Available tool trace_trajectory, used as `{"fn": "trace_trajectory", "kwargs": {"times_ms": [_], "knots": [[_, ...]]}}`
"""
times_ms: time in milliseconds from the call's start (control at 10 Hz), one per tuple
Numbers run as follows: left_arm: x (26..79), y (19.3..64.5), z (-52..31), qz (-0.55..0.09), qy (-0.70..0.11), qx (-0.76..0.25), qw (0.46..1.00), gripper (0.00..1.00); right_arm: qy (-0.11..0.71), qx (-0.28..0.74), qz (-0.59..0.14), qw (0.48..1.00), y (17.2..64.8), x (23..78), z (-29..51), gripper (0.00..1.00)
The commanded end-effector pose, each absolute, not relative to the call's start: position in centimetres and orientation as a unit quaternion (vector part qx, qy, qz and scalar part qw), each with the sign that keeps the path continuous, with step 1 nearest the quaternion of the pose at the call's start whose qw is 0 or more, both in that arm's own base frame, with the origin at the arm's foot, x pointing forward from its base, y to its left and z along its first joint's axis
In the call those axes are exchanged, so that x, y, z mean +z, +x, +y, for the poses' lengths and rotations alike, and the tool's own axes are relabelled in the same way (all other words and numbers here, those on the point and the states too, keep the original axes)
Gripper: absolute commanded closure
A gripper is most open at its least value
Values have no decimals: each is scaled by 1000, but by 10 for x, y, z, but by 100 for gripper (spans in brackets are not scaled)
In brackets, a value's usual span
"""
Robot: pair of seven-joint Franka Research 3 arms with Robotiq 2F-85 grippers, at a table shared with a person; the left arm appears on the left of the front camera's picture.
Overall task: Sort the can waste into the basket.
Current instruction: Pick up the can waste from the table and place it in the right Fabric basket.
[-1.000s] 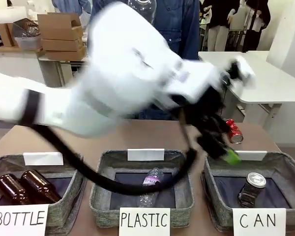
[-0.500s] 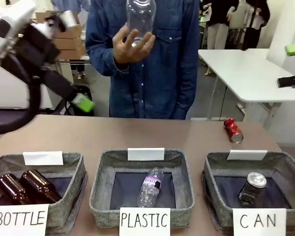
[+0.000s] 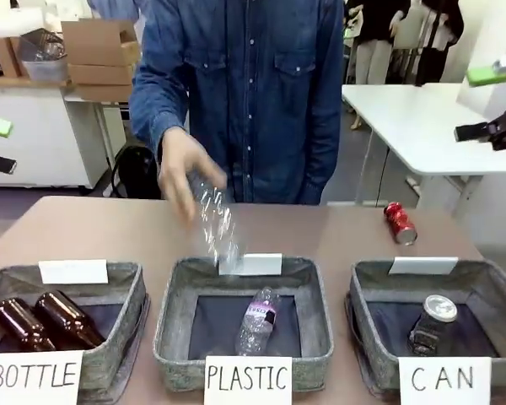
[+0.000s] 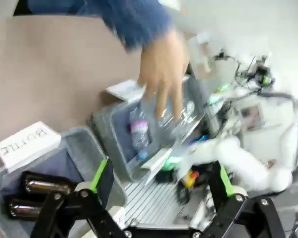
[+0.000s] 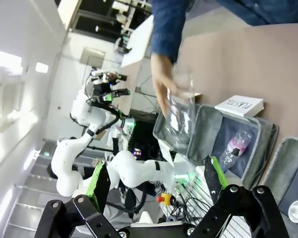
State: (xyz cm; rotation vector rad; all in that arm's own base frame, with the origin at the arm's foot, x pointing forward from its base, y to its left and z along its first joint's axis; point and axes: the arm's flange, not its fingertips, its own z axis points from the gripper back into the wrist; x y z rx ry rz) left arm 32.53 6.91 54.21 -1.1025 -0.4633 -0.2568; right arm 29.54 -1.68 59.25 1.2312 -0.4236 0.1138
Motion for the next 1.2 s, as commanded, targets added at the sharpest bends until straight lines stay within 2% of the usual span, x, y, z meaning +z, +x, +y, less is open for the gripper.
{"fn": "trace_trajectory", "kwargs": {"times_ms": [0,1100], "knots": [[556,319,38,-194,-467,-181,844,0,571,62,-194,795,291,594,-10,0],[556,319,38,-194,-467,-181,844,0,571,62,-194,795,291,594,-10,0]]}}
